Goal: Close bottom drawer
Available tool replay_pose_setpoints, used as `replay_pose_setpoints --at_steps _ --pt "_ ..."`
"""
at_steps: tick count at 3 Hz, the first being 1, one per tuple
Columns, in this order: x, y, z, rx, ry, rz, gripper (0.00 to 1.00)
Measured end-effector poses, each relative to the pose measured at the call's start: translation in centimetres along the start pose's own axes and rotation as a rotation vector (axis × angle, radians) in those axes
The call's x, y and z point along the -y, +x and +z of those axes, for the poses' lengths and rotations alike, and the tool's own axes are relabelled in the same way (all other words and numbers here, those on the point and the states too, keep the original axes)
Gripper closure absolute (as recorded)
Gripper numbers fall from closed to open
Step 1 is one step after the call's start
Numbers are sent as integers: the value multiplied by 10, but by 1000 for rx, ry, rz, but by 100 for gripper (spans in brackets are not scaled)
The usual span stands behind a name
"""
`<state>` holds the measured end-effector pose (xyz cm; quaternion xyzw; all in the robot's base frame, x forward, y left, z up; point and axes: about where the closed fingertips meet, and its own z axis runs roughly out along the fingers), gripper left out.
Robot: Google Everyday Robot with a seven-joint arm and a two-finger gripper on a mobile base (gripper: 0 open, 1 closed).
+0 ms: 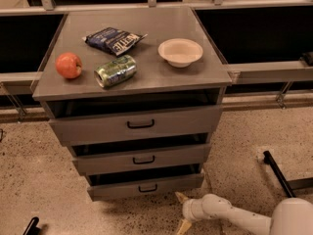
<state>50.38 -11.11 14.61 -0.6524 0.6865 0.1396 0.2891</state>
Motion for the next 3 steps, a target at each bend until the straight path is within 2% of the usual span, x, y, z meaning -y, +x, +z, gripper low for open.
replay_pose_setpoints --at_steps 1,2,3 --pt "0 0 0 0 0 0 0" --pt "2 -1 6 13 -29 4 0" --pt "14 -3 16 42 -54 -1 16"
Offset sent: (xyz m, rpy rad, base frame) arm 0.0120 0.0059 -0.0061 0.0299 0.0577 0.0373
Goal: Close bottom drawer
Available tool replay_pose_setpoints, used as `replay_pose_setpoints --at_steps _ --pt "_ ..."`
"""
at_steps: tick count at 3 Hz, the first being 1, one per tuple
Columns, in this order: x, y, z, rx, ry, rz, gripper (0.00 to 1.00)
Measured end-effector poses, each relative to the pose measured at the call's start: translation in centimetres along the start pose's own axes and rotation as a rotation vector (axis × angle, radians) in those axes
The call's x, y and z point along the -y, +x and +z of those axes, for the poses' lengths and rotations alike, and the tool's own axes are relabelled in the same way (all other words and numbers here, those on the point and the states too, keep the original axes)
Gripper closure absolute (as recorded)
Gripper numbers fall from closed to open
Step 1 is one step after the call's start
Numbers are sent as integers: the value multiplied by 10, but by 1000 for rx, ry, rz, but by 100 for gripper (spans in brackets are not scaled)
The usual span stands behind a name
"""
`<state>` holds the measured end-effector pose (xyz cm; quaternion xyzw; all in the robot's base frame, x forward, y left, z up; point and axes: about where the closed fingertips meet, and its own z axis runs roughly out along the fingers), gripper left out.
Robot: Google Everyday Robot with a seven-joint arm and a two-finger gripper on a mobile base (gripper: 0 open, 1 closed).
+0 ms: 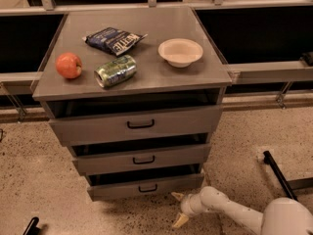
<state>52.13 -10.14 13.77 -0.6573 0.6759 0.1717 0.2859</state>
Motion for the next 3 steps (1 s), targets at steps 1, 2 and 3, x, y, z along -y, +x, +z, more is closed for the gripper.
replay_pose_setpoints --at_steps 1,2,3 --pt "22 6 5 6 -2 -2 14" --pt "40 17 8 3 5 6 0" --pt "40 17 8 3 5 6 0"
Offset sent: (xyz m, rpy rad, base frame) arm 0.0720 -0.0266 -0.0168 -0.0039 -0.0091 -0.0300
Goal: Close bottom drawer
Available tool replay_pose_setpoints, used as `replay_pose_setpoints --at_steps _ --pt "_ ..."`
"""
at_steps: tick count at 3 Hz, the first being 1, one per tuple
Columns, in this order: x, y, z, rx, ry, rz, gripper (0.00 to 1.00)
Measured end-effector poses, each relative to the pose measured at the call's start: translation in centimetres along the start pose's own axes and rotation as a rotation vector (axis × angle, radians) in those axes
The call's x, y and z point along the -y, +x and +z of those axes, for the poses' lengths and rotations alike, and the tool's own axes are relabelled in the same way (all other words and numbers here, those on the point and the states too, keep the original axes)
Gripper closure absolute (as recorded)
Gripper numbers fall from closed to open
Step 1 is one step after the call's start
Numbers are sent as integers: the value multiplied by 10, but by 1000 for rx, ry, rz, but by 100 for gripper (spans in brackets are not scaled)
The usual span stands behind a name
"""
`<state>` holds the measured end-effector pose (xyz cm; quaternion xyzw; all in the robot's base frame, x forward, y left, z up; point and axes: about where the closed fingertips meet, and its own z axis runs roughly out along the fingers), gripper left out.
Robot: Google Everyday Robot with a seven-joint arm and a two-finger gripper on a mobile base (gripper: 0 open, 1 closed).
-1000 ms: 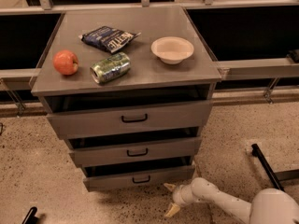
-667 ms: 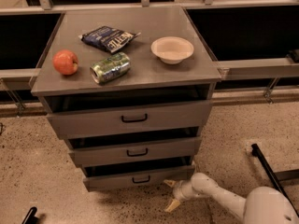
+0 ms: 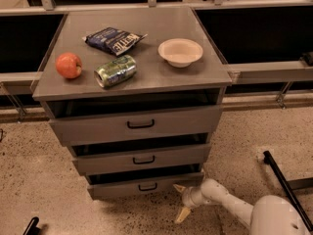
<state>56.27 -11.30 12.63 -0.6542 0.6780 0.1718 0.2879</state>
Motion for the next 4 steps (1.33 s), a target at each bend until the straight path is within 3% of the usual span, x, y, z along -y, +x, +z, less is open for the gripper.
replay_pose_setpoints --at_steps 2,3,4 --pt "15 -16 -8 11 6 -37 49" --pt "28 -25 -14 5 36 -54 47" --pt "29 -25 -14 5 37 -54 24"
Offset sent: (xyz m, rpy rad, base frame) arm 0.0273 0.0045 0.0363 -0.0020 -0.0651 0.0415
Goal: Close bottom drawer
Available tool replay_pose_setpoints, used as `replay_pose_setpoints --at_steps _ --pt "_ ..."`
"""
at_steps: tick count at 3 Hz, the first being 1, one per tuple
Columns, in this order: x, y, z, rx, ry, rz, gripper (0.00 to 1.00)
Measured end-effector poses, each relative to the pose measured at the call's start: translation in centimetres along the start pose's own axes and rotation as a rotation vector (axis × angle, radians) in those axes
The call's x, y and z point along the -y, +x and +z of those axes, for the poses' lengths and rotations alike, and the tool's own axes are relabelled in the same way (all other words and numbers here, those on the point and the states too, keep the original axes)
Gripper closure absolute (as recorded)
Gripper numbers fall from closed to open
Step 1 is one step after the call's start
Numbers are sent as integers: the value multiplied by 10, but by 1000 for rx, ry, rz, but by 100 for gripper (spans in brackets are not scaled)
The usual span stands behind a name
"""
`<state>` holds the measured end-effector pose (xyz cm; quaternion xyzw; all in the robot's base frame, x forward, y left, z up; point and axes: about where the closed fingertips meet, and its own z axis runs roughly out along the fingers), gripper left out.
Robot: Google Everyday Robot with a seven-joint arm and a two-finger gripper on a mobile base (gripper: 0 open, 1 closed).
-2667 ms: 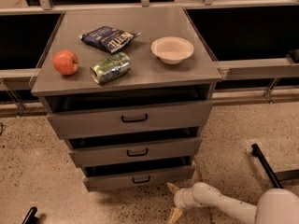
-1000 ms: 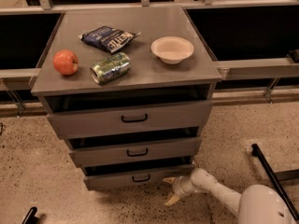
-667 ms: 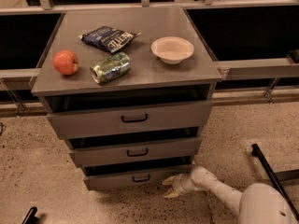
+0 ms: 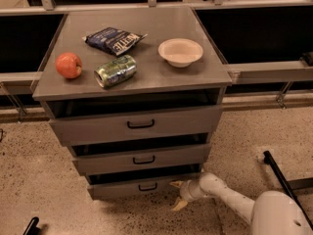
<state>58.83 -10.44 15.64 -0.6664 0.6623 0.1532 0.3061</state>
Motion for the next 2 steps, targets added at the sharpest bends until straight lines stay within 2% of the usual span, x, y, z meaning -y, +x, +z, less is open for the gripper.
replay_pose_setpoints --at_steps 1,2 --pt "0 0 0 0 0 0 0" --pt "0 0 0 0 0 0 0"
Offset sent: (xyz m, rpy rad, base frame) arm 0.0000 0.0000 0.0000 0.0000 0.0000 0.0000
